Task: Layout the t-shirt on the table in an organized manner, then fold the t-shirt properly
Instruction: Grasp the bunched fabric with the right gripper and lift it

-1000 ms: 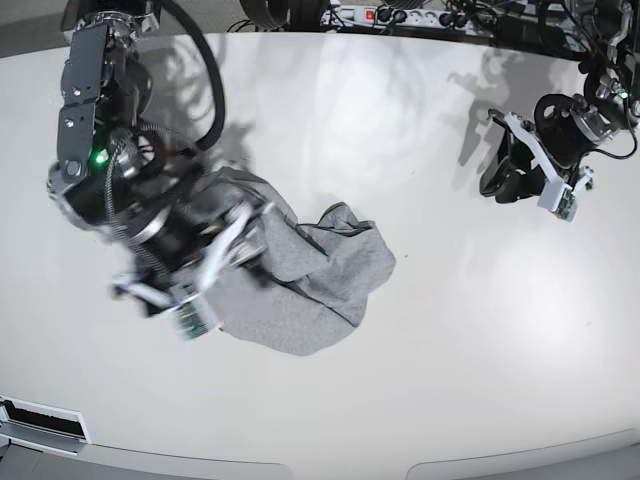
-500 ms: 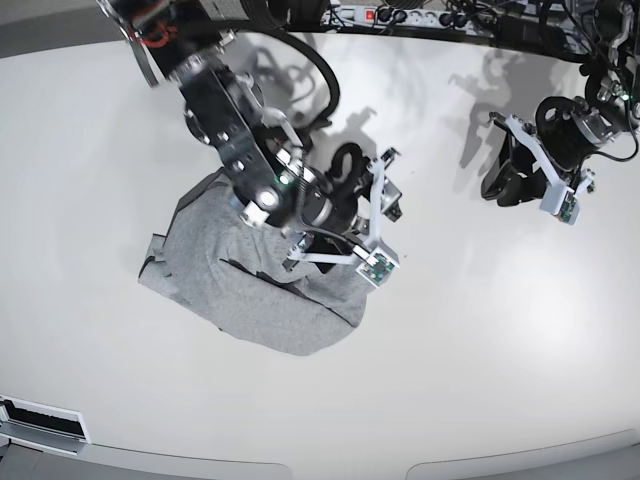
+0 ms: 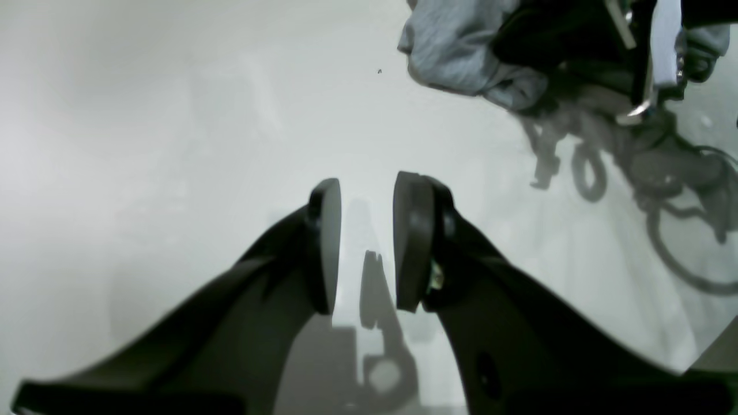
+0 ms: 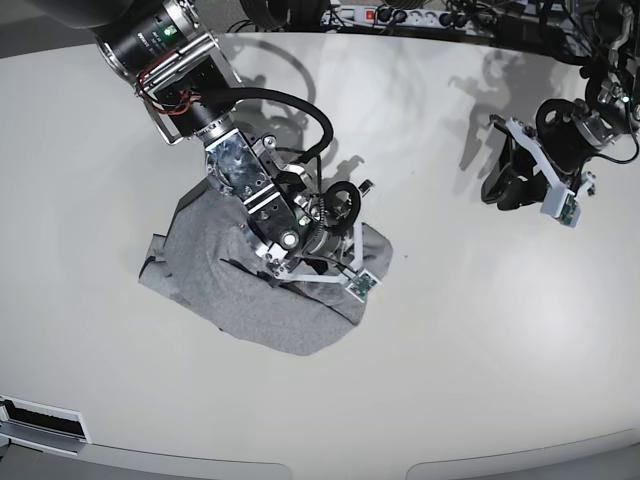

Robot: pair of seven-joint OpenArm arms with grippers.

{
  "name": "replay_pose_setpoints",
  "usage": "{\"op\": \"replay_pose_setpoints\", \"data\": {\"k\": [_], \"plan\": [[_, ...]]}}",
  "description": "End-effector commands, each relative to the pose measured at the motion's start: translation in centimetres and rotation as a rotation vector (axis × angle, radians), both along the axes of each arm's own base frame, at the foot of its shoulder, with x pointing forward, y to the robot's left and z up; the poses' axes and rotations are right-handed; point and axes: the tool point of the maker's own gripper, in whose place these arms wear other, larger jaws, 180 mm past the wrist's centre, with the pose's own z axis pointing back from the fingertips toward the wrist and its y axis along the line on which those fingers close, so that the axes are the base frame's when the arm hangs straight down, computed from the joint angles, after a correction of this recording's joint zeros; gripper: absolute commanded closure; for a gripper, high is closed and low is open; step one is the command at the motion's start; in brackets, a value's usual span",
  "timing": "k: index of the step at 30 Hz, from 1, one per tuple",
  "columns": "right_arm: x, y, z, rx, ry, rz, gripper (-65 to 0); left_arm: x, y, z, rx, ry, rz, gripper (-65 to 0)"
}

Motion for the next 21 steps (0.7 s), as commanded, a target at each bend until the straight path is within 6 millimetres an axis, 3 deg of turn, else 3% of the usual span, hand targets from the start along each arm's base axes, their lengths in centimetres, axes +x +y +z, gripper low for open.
{"op": "replay_pose_setpoints", "data": {"k": [1,3,6,9,12,14,17,21], "plan": [[2.4,2.1,4.1,0.072,-0.095,0.023,0.0,0.7,0.0,1.3,-0.011,-0.046,-0.006,-18.0],[3.0,3.6,7.4,0.118,-0.159,0.06,0.0,0.7,0.0,1.3,-0.011,-0.046,-0.007,-18.0],[3.0,6.1,14.8,0.26,-0.296,0.114,0.0,0.7,0.0,1.3,-0.011,-0.046,-0.007,-18.0],[1.7,7.6,22.1,0.437,-0.416,0.175,0.0,1.0,0.0,1.5,-0.01,-0.053,-0.007,-18.0],[-0.5,8.7,26.3,0.565,-0.457,0.26,0.0,1.7,0.0,2.0,-0.011,-0.075,-0.007,-18.0],[-1.5,9.3,26.4,0.59,-0.427,0.305,0.0,2.5,0.0,2.6,-0.01,-0.097,-0.007,-18.0],[-2.4,9.4,24.6,0.585,-0.377,0.299,0.0,3.4,0.0,3.4,-0.009,-0.123,-0.009,-18.6],[-4.7,9.6,21.7,0.554,-0.3,0.341,0.0,4.8,0.0,4.6,-0.006,-0.169,-0.009,-30.0]]}}
